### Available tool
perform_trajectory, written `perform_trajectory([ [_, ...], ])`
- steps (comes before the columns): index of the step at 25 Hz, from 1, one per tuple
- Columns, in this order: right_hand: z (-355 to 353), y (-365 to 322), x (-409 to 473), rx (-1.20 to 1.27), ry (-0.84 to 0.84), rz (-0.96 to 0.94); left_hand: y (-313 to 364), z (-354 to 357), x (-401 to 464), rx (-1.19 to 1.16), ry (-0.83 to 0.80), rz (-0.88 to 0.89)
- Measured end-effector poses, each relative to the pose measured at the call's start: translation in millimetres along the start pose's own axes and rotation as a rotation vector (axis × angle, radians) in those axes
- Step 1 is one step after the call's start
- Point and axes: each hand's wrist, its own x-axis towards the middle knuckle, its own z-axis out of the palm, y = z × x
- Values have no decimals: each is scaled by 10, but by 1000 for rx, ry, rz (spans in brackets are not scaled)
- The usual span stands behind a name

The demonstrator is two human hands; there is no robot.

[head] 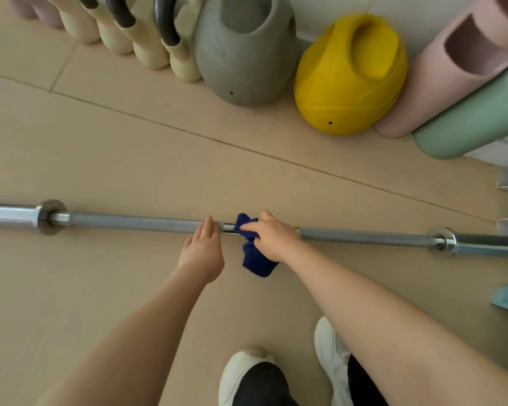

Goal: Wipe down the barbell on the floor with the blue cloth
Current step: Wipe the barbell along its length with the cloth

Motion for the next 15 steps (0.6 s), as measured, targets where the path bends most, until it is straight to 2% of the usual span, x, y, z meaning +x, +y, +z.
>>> perform_trajectory([
  [4, -438, 687, 2, -292, -24, 311, 104, -10, 84, 67, -52, -78],
  [6, -509, 982, -90, -265, -20, 439, 160, 26, 70, 124, -65, -106],
  [7, -466, 998, -106, -205, 18, 441, 172, 16, 85, 159, -65, -116],
  [11, -101, 473, -114, 5, 139, 187, 206, -211, 153, 244, -148, -115],
  [13, -20, 211, -61, 104, 36, -11, 240, -216, 98, 242, -135, -159],
  [15, -25, 129, 53, -10, -117, -154, 251, -143, 57, 192, -91, -212],
])
